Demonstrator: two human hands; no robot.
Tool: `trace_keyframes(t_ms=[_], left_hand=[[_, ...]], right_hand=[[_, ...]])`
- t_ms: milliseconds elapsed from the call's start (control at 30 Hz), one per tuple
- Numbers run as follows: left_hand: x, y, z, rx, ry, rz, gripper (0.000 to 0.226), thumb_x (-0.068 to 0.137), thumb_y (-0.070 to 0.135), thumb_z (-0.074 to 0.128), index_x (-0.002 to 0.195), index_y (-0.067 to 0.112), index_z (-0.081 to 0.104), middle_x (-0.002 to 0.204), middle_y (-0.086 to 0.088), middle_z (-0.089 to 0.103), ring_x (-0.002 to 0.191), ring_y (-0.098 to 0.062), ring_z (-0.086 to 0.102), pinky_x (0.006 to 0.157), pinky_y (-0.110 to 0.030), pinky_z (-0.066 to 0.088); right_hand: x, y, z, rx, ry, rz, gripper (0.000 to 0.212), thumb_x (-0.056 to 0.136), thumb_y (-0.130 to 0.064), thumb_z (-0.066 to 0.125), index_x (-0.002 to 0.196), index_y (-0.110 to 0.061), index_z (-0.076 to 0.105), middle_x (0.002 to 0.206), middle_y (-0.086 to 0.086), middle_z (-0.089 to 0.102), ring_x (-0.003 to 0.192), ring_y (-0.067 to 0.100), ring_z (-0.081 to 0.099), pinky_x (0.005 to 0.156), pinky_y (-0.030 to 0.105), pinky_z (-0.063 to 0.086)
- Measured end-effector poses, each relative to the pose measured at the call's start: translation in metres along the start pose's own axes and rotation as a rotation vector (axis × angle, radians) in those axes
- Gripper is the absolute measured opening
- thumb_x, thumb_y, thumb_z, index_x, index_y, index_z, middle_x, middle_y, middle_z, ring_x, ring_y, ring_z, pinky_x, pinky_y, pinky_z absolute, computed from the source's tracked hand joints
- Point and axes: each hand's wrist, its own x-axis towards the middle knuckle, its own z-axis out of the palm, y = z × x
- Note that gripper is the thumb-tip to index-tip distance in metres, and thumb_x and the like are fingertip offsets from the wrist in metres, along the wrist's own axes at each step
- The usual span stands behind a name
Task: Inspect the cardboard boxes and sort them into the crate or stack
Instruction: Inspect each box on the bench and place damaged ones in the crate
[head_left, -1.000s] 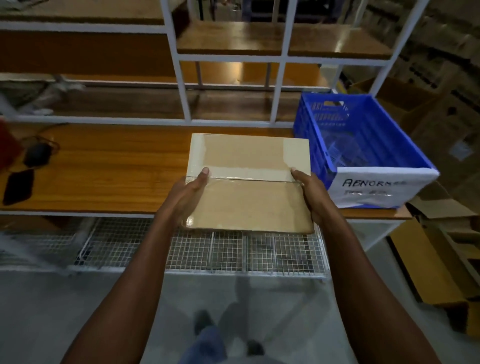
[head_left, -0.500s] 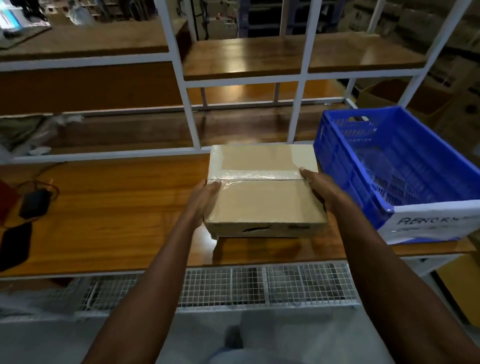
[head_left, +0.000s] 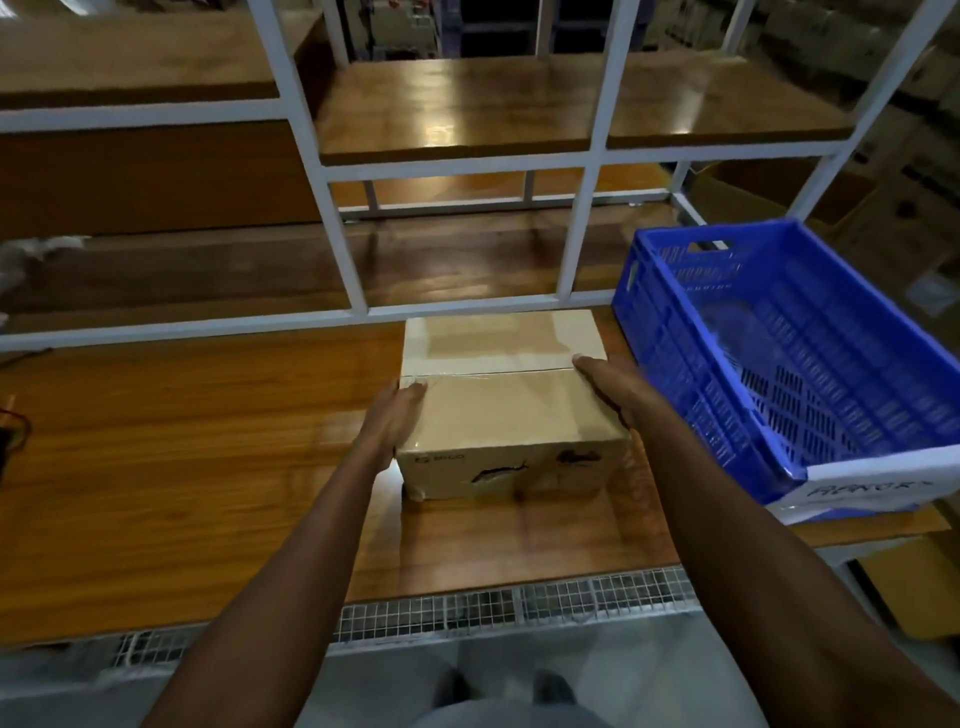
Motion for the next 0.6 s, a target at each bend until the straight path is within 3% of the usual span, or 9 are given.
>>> trace_keyframes(t_ms=[100, 200, 300, 367, 467, 600], left_hand=[[0.007, 0.006, 0.002, 0.034, -0.022, -0.031, 0.022, 0.104, 0.036, 0.049, 0.114, 0.021, 0.062, 0.108, -0.010, 0.070, 0.093, -0.026, 0.068, 0.080, -0.041, 0.055], [0.025, 0.016, 0.001, 0.101, 0.018, -0.076, 0.044, 0.097, 0.032, 0.060, 0.134, 0.013, 0.046, 0.113, -0.005, 0.061, 0.096, -0.024, 0.061, 0.074, -0.037, 0.050], [0.044, 0.029, 0.007, 0.399, 0.155, 0.035, 0.078, 0.080, 0.030, 0.075, 0.147, 0.018, 0.037, 0.141, -0.011, 0.049, 0.122, -0.033, 0.052, 0.093, -0.047, 0.050], [0.052, 0.038, 0.017, 0.617, 0.179, 0.139, 0.090, 0.079, 0.038, 0.079, 0.155, 0.026, 0.033, 0.157, -0.011, 0.035, 0.141, -0.037, 0.035, 0.111, -0.055, 0.037], [0.051, 0.050, 0.033, 0.798, 0.176, 0.260, 0.081, 0.088, 0.046, 0.073, 0.157, 0.034, 0.032, 0.166, -0.007, 0.023, 0.151, -0.035, 0.018, 0.118, -0.058, 0.019], [0.047, 0.060, 0.049, 0.911, 0.142, 0.366, 0.076, 0.092, 0.056, 0.065, 0.157, 0.036, 0.033, 0.168, -0.006, 0.021, 0.154, -0.038, 0.012, 0.119, -0.060, 0.015]], right_hand=[[0.009, -0.009, 0.002, -0.099, 0.062, -0.107, 0.057, 0.097, -0.038, 0.068, 0.146, -0.013, 0.052, 0.130, 0.004, 0.059, 0.116, 0.026, 0.057, 0.090, 0.033, 0.041], [0.018, -0.023, 0.002, -0.326, 0.168, -0.365, 0.055, 0.091, -0.027, 0.075, 0.141, -0.018, 0.054, 0.127, 0.004, 0.060, 0.128, 0.030, 0.057, 0.093, 0.034, 0.046], [0.031, -0.035, 0.010, -0.579, 0.129, -0.500, 0.072, 0.088, -0.043, 0.074, 0.152, -0.022, 0.048, 0.151, 0.008, 0.052, 0.139, 0.032, 0.049, 0.110, 0.046, 0.045], [0.038, -0.035, 0.020, -0.717, 0.064, -0.490, 0.072, 0.089, -0.058, 0.064, 0.152, -0.029, 0.047, 0.158, 0.007, 0.044, 0.144, 0.034, 0.041, 0.113, 0.051, 0.042], [0.039, -0.032, 0.026, -0.844, 0.019, -0.441, 0.068, 0.097, -0.059, 0.055, 0.158, -0.035, 0.037, 0.170, 0.004, 0.024, 0.153, 0.035, 0.023, 0.118, 0.056, 0.032], [0.038, -0.036, 0.023, -0.902, 0.041, -0.466, 0.067, 0.098, -0.058, 0.054, 0.158, -0.033, 0.036, 0.169, 0.007, 0.025, 0.153, 0.037, 0.024, 0.116, 0.056, 0.032]])
